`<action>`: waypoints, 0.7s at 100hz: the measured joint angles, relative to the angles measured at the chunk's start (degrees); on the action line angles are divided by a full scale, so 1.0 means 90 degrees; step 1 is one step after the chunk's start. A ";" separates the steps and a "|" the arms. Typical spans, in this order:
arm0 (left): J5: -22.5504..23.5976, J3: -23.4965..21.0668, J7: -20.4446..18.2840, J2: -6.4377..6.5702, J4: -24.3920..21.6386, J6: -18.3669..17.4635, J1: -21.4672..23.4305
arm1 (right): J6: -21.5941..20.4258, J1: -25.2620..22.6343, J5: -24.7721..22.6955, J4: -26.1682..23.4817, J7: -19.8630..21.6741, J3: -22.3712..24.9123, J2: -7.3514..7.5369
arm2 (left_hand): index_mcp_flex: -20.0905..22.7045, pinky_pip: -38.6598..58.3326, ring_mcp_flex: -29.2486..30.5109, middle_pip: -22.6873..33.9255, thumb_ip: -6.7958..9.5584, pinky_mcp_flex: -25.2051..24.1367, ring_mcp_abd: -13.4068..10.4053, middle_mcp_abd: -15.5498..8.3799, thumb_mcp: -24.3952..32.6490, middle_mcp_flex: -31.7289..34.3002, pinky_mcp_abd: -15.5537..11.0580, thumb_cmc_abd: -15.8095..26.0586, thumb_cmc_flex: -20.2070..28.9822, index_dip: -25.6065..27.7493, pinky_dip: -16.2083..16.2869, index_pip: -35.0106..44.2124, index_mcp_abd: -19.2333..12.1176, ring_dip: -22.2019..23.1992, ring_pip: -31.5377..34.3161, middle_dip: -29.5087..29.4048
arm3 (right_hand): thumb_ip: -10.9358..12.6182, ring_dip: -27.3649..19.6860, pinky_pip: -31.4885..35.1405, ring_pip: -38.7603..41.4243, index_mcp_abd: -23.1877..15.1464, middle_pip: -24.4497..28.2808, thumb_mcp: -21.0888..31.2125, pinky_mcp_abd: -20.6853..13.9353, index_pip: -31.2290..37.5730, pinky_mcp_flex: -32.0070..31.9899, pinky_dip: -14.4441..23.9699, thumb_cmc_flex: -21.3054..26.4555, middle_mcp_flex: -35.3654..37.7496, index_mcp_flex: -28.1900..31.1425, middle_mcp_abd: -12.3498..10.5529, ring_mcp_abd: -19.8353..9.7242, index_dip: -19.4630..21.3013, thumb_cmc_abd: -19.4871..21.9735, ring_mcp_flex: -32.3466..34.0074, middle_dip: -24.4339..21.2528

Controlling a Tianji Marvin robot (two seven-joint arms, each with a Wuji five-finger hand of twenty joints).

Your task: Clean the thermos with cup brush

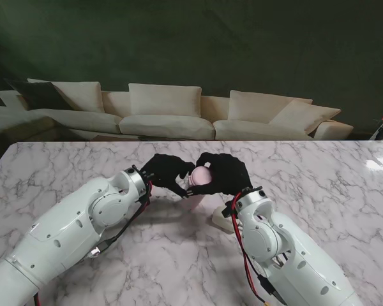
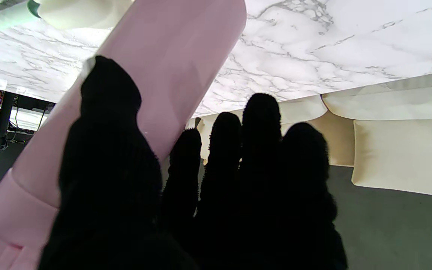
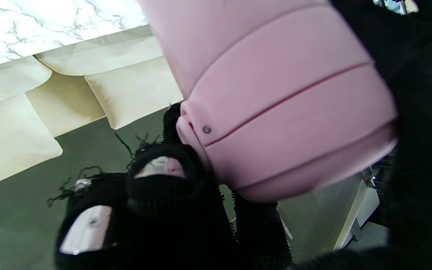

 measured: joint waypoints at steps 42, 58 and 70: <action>-0.0233 -0.0233 -0.0302 0.0027 -0.0021 -0.0140 0.0046 | 0.0179 -0.0042 0.0251 -0.0241 0.0265 0.0181 0.0041 | -0.1339 -0.2505 -0.2584 -0.1600 0.0132 -0.2133 0.0504 0.0234 0.0069 -0.3786 0.0007 0.1425 -0.0888 -0.1255 -0.0691 -0.3250 -0.0179 -0.1727 -0.2270 -0.4080 | -0.0130 0.0043 0.0017 0.0060 0.0013 -0.0015 -0.0002 -0.0048 0.0000 0.0016 0.0070 0.0068 0.0000 0.0013 0.0039 -0.0031 0.0000 -0.0064 0.0019 0.0141; -0.0294 -0.0241 -0.0428 0.0052 -0.0021 -0.0243 -0.0009 | 0.0180 -0.0059 0.0280 -0.0236 0.0263 0.0190 0.0033 | -0.1778 -0.2800 -0.2974 -0.1761 0.0228 -0.2421 0.0569 0.0232 0.0086 -0.4381 0.0009 0.1590 -0.1457 -0.1628 -0.0742 -0.3813 -0.0264 -0.1906 -0.2396 -0.4390 | -0.0130 0.0044 0.0018 0.0079 0.0013 -0.0015 -0.0002 -0.0048 0.0000 0.0016 0.0072 0.0068 0.0000 0.0031 0.0039 -0.0031 0.0000 -0.0064 0.0020 0.0200; -0.0395 -0.0251 -0.0624 0.0062 -0.0050 -0.0274 -0.0038 | 0.0177 -0.0080 0.0252 -0.0236 0.0245 0.0211 0.0027 | -0.1938 -0.2879 -0.3126 -0.1781 0.0231 -0.2528 0.0604 0.0260 0.0181 -0.4478 0.0012 0.1673 -0.1896 -0.1847 -0.0809 -0.4068 -0.0266 -0.1980 -0.2422 -0.4477 | -0.0130 0.0044 0.0018 0.0079 0.0013 -0.0015 -0.0002 -0.0049 0.0000 0.0017 0.0074 0.0068 0.0003 0.0036 0.0039 -0.0035 0.0000 -0.0064 0.0020 0.0204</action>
